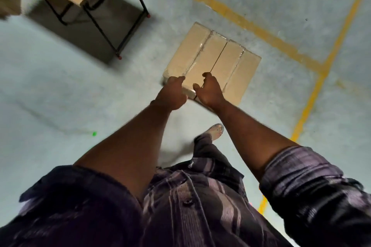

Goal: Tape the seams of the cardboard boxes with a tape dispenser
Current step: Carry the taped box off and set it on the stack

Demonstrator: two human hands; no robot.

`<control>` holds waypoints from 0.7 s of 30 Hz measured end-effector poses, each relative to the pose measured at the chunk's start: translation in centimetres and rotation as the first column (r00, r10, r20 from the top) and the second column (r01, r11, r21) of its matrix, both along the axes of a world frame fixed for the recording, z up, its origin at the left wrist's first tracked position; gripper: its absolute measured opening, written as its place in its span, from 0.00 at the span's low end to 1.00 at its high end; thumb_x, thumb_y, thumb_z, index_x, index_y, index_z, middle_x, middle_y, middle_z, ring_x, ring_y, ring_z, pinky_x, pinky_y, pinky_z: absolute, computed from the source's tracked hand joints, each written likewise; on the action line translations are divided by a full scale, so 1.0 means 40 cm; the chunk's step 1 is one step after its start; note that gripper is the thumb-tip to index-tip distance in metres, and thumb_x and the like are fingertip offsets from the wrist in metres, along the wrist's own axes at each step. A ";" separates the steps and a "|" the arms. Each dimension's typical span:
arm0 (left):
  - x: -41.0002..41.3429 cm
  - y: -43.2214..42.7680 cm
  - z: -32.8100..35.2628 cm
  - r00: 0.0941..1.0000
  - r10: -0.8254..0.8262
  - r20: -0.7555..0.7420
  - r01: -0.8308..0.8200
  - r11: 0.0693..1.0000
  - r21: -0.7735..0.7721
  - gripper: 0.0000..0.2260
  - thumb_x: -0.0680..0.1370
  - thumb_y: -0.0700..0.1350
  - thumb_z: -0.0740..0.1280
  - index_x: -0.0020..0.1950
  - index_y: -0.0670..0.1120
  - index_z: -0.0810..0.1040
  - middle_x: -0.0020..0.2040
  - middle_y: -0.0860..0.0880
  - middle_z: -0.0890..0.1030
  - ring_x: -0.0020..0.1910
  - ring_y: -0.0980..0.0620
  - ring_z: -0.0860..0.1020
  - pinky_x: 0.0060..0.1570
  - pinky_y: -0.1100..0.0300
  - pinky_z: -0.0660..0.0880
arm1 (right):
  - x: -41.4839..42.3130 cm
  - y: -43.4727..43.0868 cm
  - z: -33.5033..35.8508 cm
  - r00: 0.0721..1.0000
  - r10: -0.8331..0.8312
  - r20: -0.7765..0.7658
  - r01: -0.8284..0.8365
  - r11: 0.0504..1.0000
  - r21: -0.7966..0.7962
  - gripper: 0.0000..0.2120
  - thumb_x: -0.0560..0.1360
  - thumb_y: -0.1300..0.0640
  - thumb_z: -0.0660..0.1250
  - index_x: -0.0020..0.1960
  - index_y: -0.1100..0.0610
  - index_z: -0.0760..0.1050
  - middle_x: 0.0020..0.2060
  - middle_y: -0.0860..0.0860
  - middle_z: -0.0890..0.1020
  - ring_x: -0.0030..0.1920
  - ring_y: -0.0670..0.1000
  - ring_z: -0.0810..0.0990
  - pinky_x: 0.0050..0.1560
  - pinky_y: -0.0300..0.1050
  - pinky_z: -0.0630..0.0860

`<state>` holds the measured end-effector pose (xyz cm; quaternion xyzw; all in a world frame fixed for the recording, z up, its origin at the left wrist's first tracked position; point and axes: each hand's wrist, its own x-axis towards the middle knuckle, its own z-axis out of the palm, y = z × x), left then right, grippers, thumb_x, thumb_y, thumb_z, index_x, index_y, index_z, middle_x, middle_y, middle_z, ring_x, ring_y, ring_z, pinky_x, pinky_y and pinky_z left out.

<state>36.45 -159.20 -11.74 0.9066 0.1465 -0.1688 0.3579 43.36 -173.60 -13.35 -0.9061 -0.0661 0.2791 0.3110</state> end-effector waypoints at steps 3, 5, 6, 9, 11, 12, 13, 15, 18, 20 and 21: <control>-0.157 0.128 0.047 0.999 0.047 0.017 -0.047 0.999 -0.016 0.32 0.76 0.44 0.69 0.78 0.40 0.63 0.73 0.39 0.68 0.74 0.43 0.66 0.70 0.60 0.60 | -0.141 0.118 0.039 0.997 -0.070 0.022 0.069 0.997 0.035 0.28 0.80 0.52 0.68 0.75 0.64 0.65 0.67 0.62 0.75 0.67 0.59 0.75 0.61 0.46 0.70; -0.253 0.228 0.062 0.995 0.096 0.011 -0.096 0.995 -0.016 0.32 0.77 0.44 0.71 0.78 0.43 0.63 0.74 0.41 0.66 0.74 0.44 0.67 0.70 0.59 0.63 | -0.231 0.210 0.062 0.996 -0.080 0.029 0.079 0.996 0.051 0.26 0.80 0.53 0.68 0.73 0.63 0.67 0.66 0.61 0.77 0.66 0.60 0.76 0.57 0.43 0.69; -0.297 0.275 0.069 0.991 0.135 0.010 -0.135 0.991 -0.014 0.32 0.76 0.44 0.71 0.78 0.44 0.63 0.74 0.41 0.65 0.73 0.43 0.67 0.70 0.57 0.64 | -0.272 0.258 0.074 0.997 -0.073 0.033 0.072 0.996 0.053 0.25 0.80 0.53 0.68 0.73 0.63 0.68 0.65 0.60 0.78 0.65 0.60 0.77 0.56 0.43 0.69; -0.413 0.398 0.091 0.971 0.238 0.010 -0.238 0.971 -0.028 0.34 0.76 0.46 0.72 0.79 0.46 0.61 0.76 0.42 0.63 0.74 0.44 0.67 0.72 0.54 0.66 | -0.380 0.392 0.098 0.999 0.017 0.045 -0.019 0.998 0.053 0.24 0.80 0.53 0.68 0.70 0.64 0.69 0.63 0.60 0.79 0.63 0.60 0.78 0.56 0.46 0.71; -0.487 0.482 0.109 0.954 0.299 0.012 -0.298 0.953 -0.044 0.34 0.77 0.46 0.72 0.80 0.47 0.60 0.77 0.43 0.62 0.74 0.45 0.67 0.71 0.54 0.66 | -0.441 0.484 0.111 0.995 0.088 0.056 -0.090 0.995 0.052 0.25 0.79 0.53 0.69 0.71 0.64 0.69 0.63 0.60 0.79 0.62 0.59 0.78 0.59 0.48 0.72; -0.515 0.519 0.115 0.946 0.325 0.018 -0.324 0.945 -0.049 0.34 0.77 0.46 0.72 0.80 0.47 0.60 0.77 0.44 0.62 0.74 0.45 0.67 0.71 0.54 0.66 | -0.462 0.521 0.115 0.991 0.117 0.058 -0.120 0.991 0.056 0.25 0.79 0.53 0.68 0.72 0.63 0.68 0.64 0.60 0.78 0.63 0.59 0.77 0.60 0.48 0.72; -0.548 0.563 0.120 0.934 0.357 0.026 -0.355 0.933 -0.053 0.34 0.77 0.46 0.72 0.80 0.47 0.60 0.77 0.44 0.62 0.74 0.45 0.66 0.71 0.55 0.65 | -0.486 0.566 0.118 0.986 0.158 0.059 -0.161 0.985 0.057 0.26 0.80 0.53 0.68 0.72 0.63 0.68 0.65 0.60 0.77 0.64 0.59 0.77 0.61 0.48 0.72; -0.609 0.650 0.124 0.906 0.421 0.039 -0.418 0.907 -0.053 0.34 0.78 0.46 0.72 0.80 0.47 0.60 0.77 0.43 0.63 0.75 0.45 0.66 0.71 0.56 0.63 | -0.525 0.656 0.119 0.966 0.251 0.066 -0.254 0.966 0.044 0.26 0.80 0.53 0.68 0.73 0.63 0.67 0.66 0.61 0.76 0.64 0.59 0.77 0.63 0.49 0.72; -0.695 0.774 0.118 0.866 0.499 0.041 -0.496 0.866 -0.056 0.33 0.78 0.46 0.71 0.80 0.47 0.60 0.77 0.43 0.64 0.75 0.46 0.64 0.71 0.58 0.61 | -0.563 0.795 0.108 0.921 0.381 0.082 -0.384 0.923 0.018 0.25 0.80 0.54 0.68 0.72 0.64 0.67 0.65 0.62 0.76 0.64 0.60 0.77 0.63 0.48 0.71; -0.748 0.860 0.108 0.837 0.547 0.018 -0.546 0.836 -0.055 0.33 0.79 0.47 0.71 0.80 0.47 0.59 0.78 0.44 0.63 0.76 0.47 0.63 0.72 0.58 0.59 | -0.585 0.893 0.095 0.877 0.473 0.085 -0.475 0.880 -0.001 0.25 0.80 0.53 0.67 0.73 0.63 0.67 0.65 0.62 0.76 0.65 0.59 0.76 0.63 0.47 0.70; -0.769 0.903 0.102 0.823 0.568 0.011 -0.567 0.822 -0.055 0.33 0.79 0.47 0.71 0.80 0.47 0.59 0.78 0.44 0.63 0.76 0.47 0.63 0.72 0.57 0.59 | -0.593 0.941 0.091 0.856 0.510 0.083 -0.512 0.859 -0.004 0.25 0.80 0.53 0.67 0.73 0.63 0.67 0.66 0.61 0.75 0.66 0.59 0.75 0.64 0.47 0.69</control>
